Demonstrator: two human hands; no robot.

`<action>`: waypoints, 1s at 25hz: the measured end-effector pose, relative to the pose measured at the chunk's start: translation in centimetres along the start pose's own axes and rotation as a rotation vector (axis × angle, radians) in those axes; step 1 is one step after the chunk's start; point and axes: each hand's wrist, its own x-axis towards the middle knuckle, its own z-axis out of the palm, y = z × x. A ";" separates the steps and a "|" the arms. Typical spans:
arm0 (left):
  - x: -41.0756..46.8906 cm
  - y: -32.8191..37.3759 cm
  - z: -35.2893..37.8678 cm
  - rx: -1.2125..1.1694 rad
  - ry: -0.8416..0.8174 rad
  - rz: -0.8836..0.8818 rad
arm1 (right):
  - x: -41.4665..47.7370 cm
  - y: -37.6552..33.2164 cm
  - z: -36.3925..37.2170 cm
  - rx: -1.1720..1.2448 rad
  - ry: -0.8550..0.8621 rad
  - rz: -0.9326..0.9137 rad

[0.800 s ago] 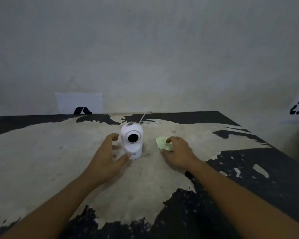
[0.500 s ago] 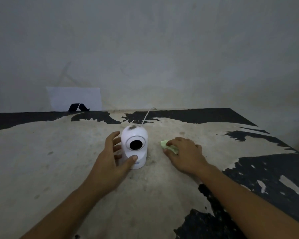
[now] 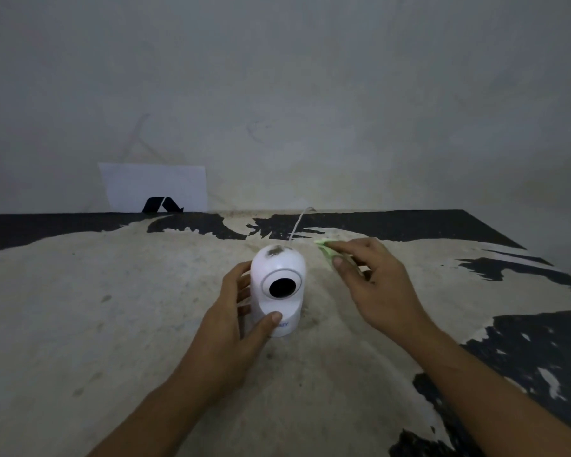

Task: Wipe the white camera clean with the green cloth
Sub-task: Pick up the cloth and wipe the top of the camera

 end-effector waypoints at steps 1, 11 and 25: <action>0.0 -0.1 0.0 0.002 0.003 -0.002 | 0.1 -0.9 -0.1 0.056 0.027 -0.058; 0.3 -0.1 0.1 0.013 -0.013 0.009 | -0.3 -1.8 1.4 -0.284 -0.085 -0.486; 0.5 -0.1 0.0 0.001 -0.016 0.001 | 0.1 -1.5 2.1 -0.217 -0.138 -0.348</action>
